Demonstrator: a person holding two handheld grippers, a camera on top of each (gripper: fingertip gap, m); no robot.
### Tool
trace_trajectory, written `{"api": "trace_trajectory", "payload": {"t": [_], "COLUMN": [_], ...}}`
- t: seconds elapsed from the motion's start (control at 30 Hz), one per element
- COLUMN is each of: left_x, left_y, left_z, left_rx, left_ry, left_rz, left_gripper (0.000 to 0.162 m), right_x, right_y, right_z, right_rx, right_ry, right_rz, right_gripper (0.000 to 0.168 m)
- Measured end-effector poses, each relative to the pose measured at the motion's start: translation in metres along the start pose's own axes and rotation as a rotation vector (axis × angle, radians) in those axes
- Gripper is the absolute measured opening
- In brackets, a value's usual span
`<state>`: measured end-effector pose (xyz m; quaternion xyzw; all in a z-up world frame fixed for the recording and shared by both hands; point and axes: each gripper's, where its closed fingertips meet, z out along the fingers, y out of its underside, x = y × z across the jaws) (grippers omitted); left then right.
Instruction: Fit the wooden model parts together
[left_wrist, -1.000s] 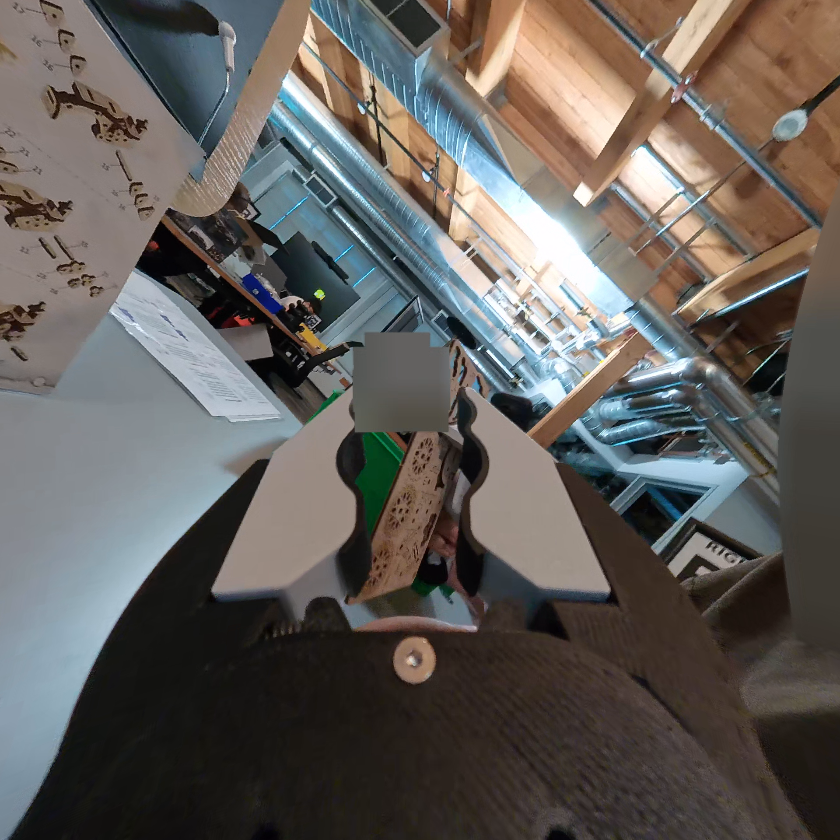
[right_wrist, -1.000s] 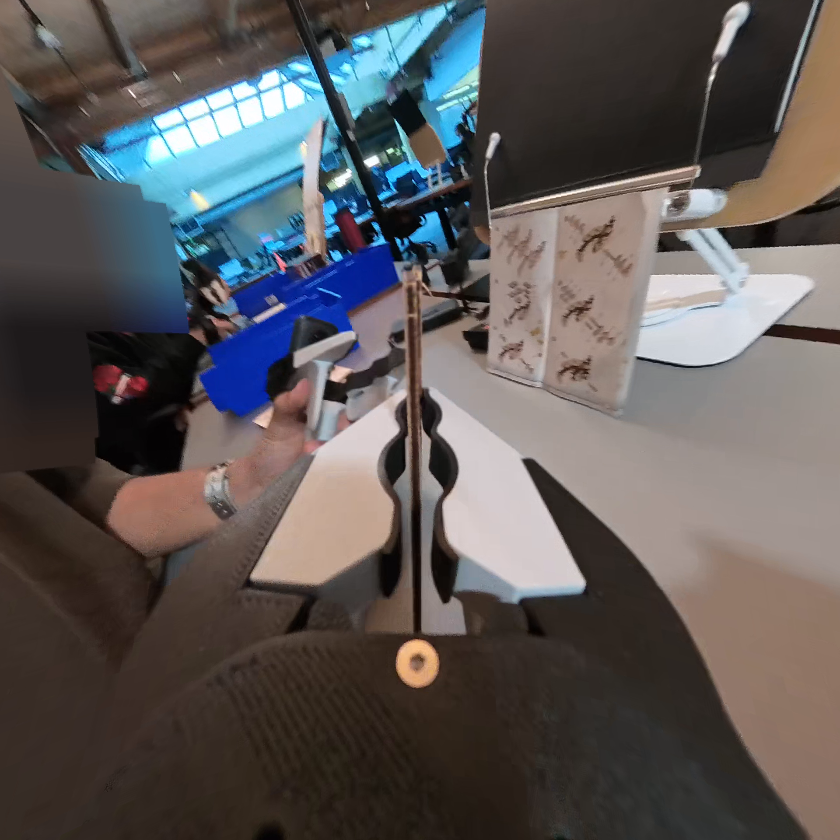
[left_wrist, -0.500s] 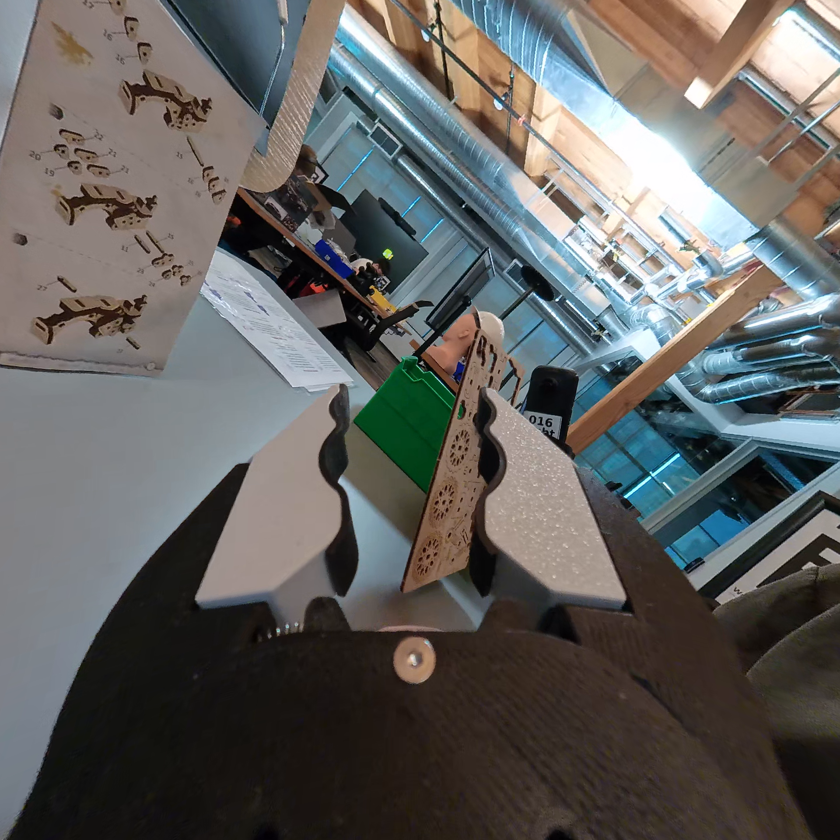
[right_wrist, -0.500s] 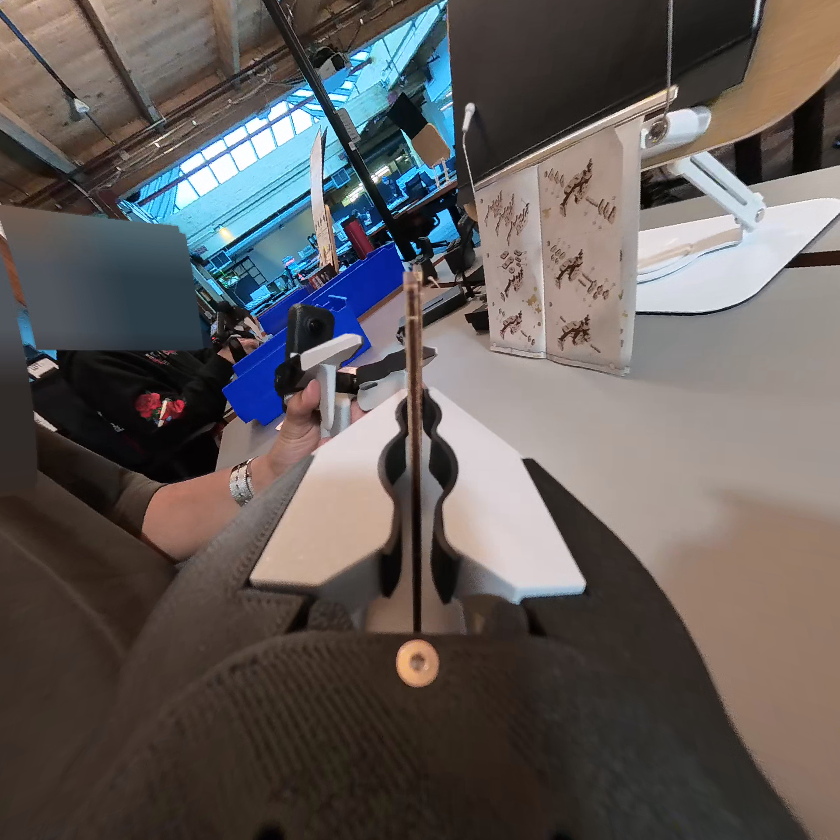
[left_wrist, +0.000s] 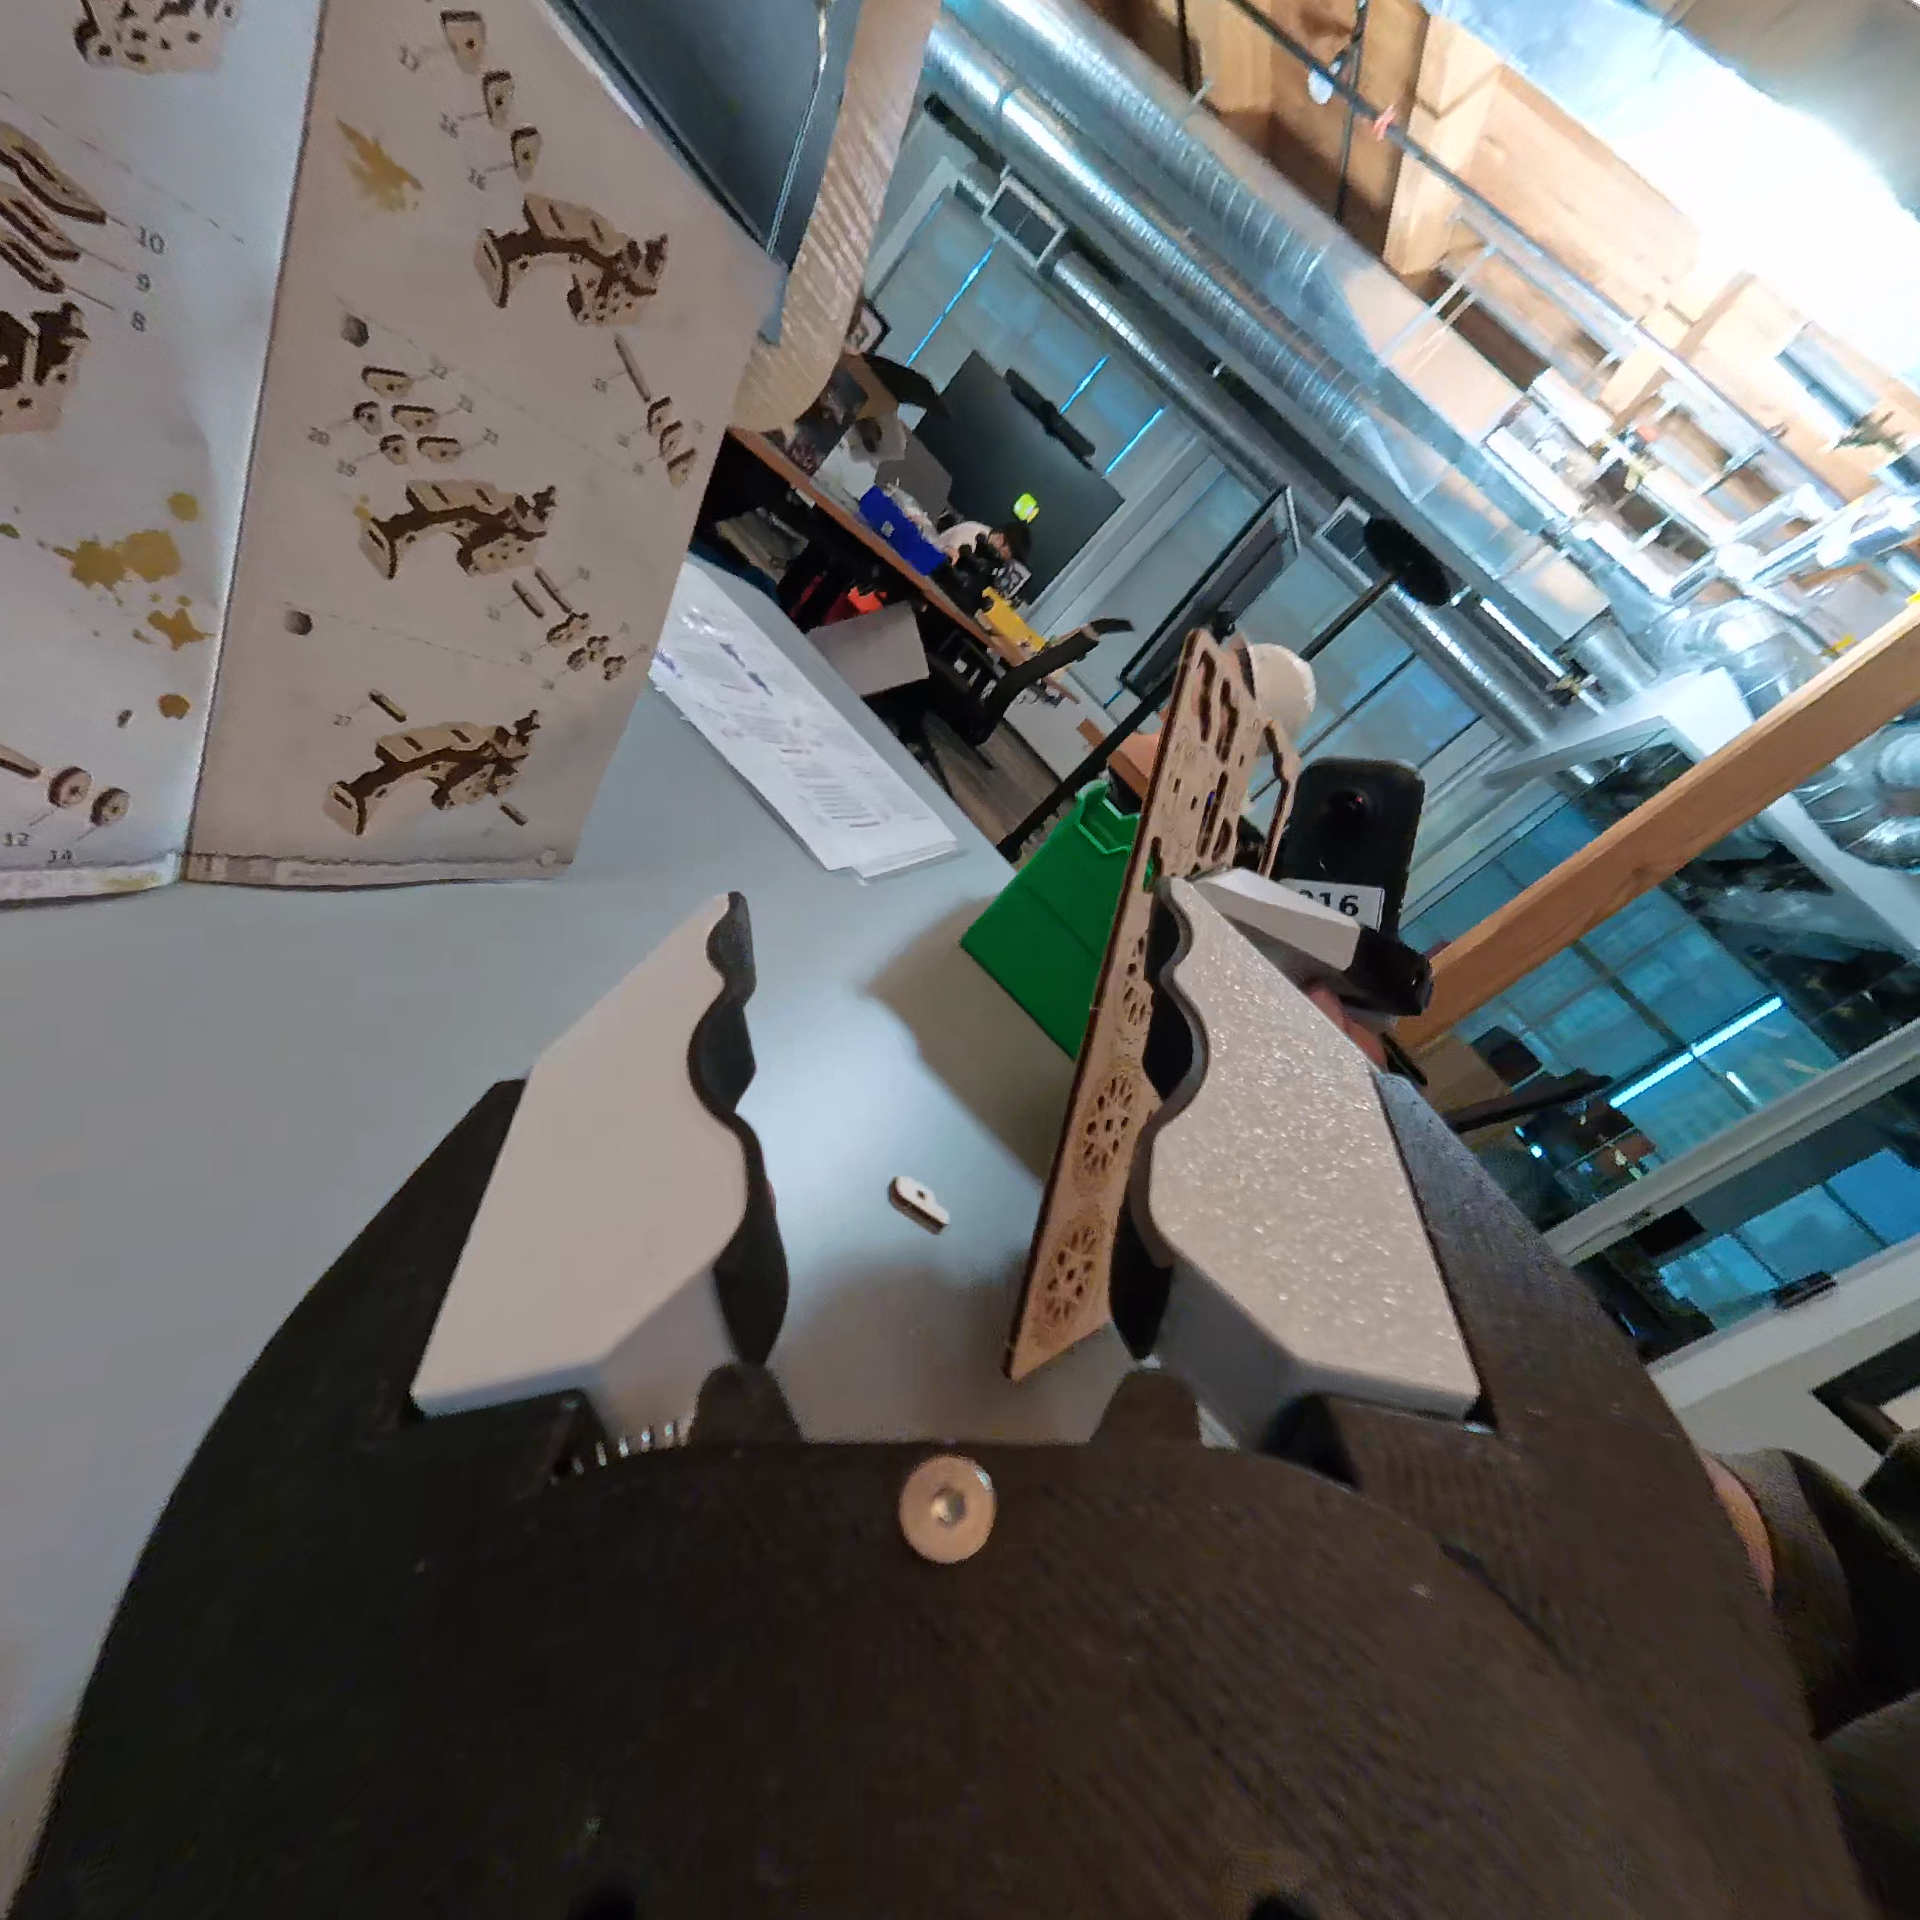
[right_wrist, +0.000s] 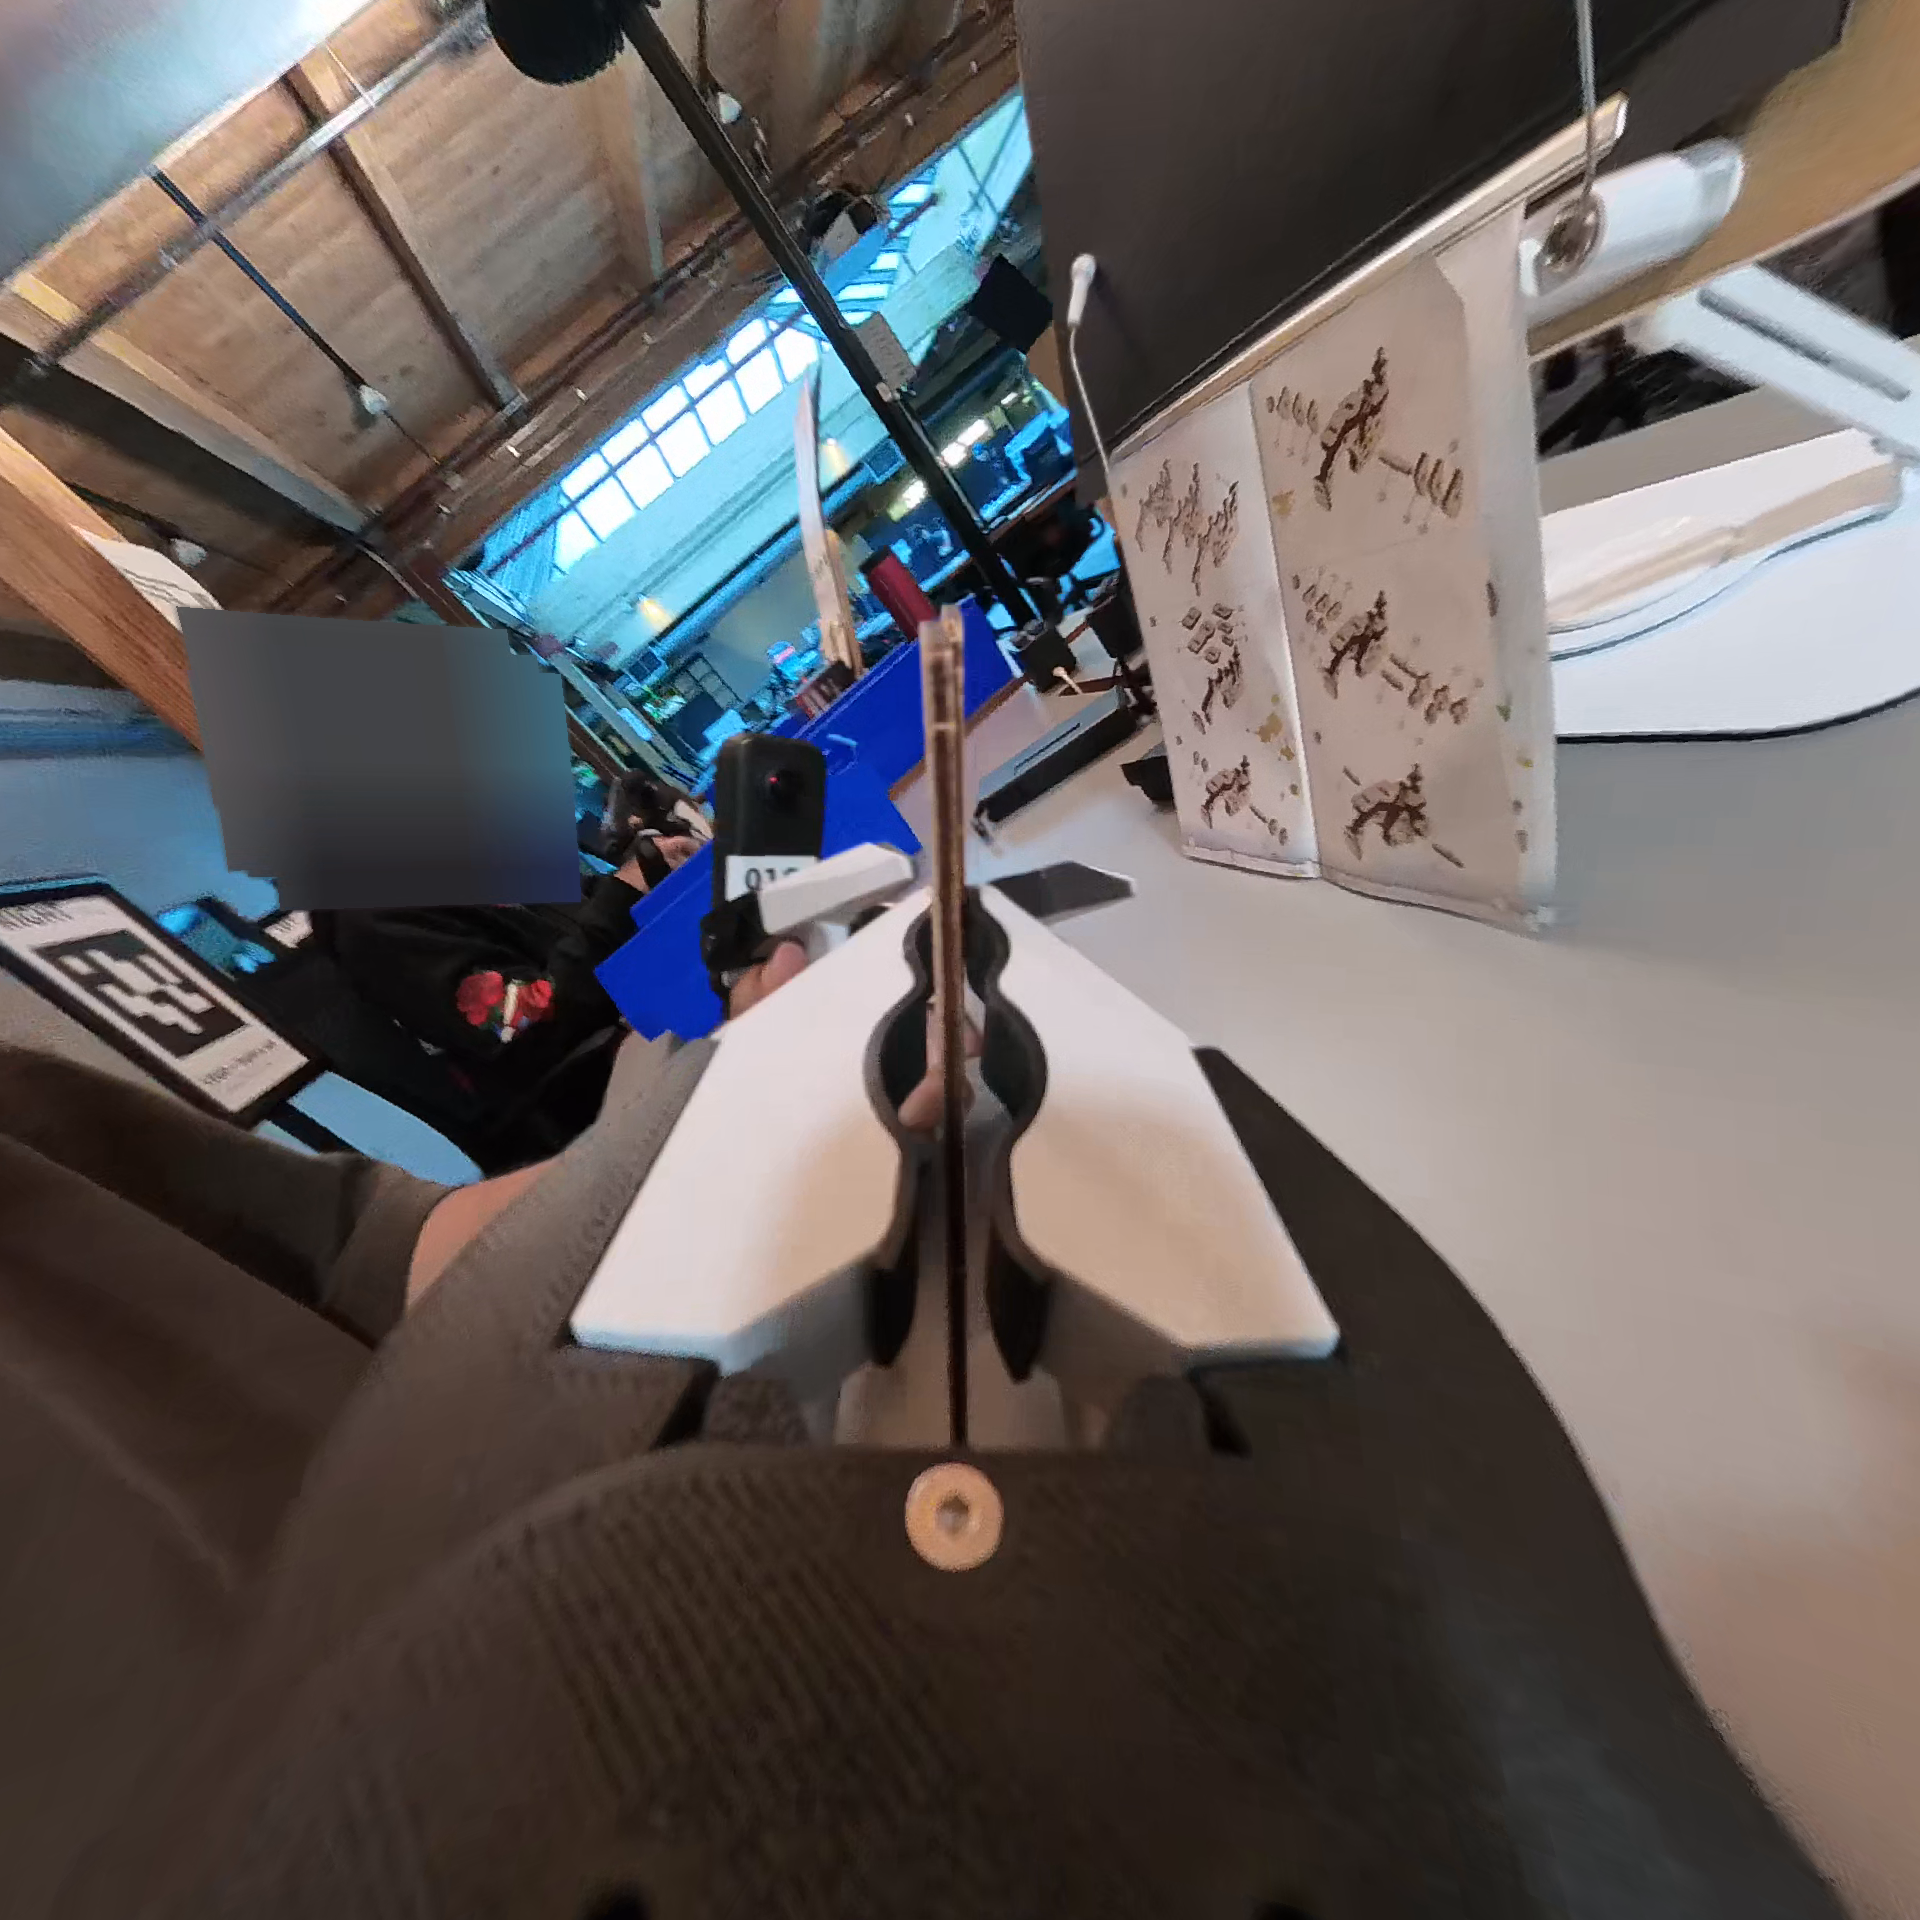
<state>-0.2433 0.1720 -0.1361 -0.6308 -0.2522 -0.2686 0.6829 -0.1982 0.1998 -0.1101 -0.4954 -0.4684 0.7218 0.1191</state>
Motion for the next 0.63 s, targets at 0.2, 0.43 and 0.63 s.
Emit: {"api": "trace_trajectory", "payload": {"t": [0.2,0.43,0.63], "left_x": [0.004,-0.001,0.009], "left_y": [0.005,-0.002,0.005], "left_z": [0.001,0.011,0.012], "left_rx": [-0.041,0.004,-0.037], "left_ry": [0.149,0.143,0.194], "left_rz": [-0.092,-0.043,0.012], "left_gripper": [0.051,0.044,0.044], "right_x": [0.02,0.024,0.019], "right_y": [0.025,0.032,0.033], "right_z": [0.014,0.017,0.014], "right_rx": [-0.033,-0.051,-0.063], "right_ry": [-0.004,-0.009,-0.075], "right_rz": [0.118,0.124,0.148], "right_gripper": [0.0,0.0,0.001]}}
